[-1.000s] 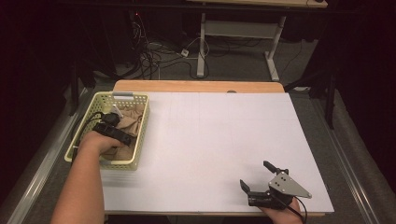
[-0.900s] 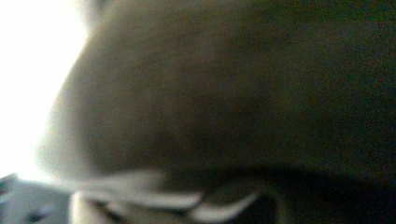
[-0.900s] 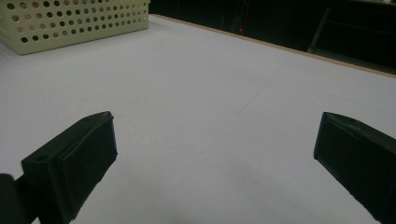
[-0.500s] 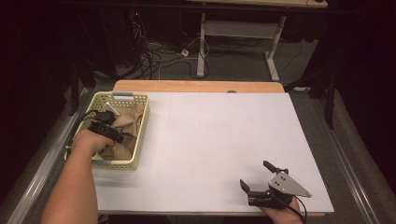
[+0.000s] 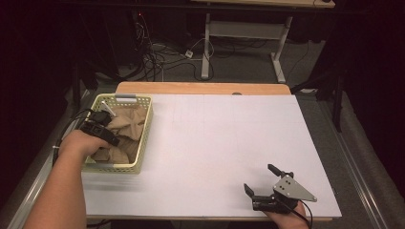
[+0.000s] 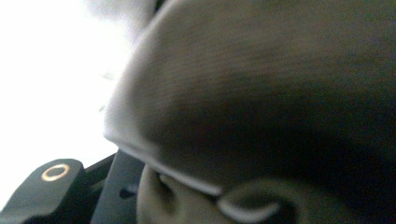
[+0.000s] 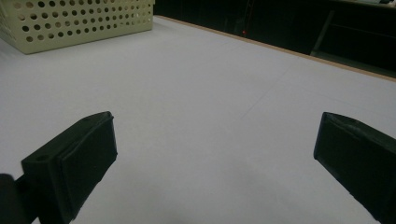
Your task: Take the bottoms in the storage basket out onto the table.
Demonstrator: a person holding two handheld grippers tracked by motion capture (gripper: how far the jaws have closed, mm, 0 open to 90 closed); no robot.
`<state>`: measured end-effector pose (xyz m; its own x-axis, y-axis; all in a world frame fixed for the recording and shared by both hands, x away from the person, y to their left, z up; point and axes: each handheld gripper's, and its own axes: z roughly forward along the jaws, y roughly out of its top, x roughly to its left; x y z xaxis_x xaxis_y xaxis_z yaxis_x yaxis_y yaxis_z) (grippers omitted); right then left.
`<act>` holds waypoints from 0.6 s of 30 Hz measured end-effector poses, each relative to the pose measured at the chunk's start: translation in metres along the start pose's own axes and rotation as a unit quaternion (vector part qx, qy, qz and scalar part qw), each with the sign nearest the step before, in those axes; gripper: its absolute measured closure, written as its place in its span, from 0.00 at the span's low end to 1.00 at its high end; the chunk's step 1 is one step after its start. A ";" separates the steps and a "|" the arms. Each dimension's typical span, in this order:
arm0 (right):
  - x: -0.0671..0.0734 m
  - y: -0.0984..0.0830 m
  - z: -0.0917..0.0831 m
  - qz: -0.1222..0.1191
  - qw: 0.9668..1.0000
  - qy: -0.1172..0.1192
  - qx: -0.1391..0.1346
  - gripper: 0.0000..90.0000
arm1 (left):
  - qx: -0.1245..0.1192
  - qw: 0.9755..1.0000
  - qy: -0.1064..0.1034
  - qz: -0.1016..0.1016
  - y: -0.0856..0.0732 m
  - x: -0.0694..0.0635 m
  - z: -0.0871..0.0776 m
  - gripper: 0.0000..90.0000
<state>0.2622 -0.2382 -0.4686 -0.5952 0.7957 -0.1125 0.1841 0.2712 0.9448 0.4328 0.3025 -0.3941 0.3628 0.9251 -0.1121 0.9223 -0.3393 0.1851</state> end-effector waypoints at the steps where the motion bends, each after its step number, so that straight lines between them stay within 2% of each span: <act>1: 0.000 0.000 0.000 0.000 1.000 0.000 0.000 0.00 | 0.001 1.000 0.004 0.004 0.000 -0.001 -0.003 0.71; 6: 0.000 0.000 0.000 0.000 1.000 -0.001 -0.001 0.00 | -0.002 1.000 0.009 0.017 -0.001 -0.007 -0.019 0.71; 7: 0.000 0.001 -0.001 0.002 1.000 -0.003 -0.001 0.00 | 0.002 1.000 0.016 0.022 0.000 -0.008 -0.022 0.71; 11: 0.000 0.001 -0.001 0.001 1.000 -0.003 -0.002 0.00 | 0.013 0.999 0.034 0.023 0.001 -0.011 -0.034 0.71; 18: 0.001 0.002 -0.002 0.000 1.000 -0.002 -0.002 0.00 | 0.016 0.998 0.053 0.025 0.002 -0.016 -0.051 0.71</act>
<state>0.2601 -0.2379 -0.4667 -0.5922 0.7976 -0.1146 0.1802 0.2697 0.9459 0.4218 0.2962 -0.3425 0.3945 0.9189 0.0017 0.9076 -0.3899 0.1559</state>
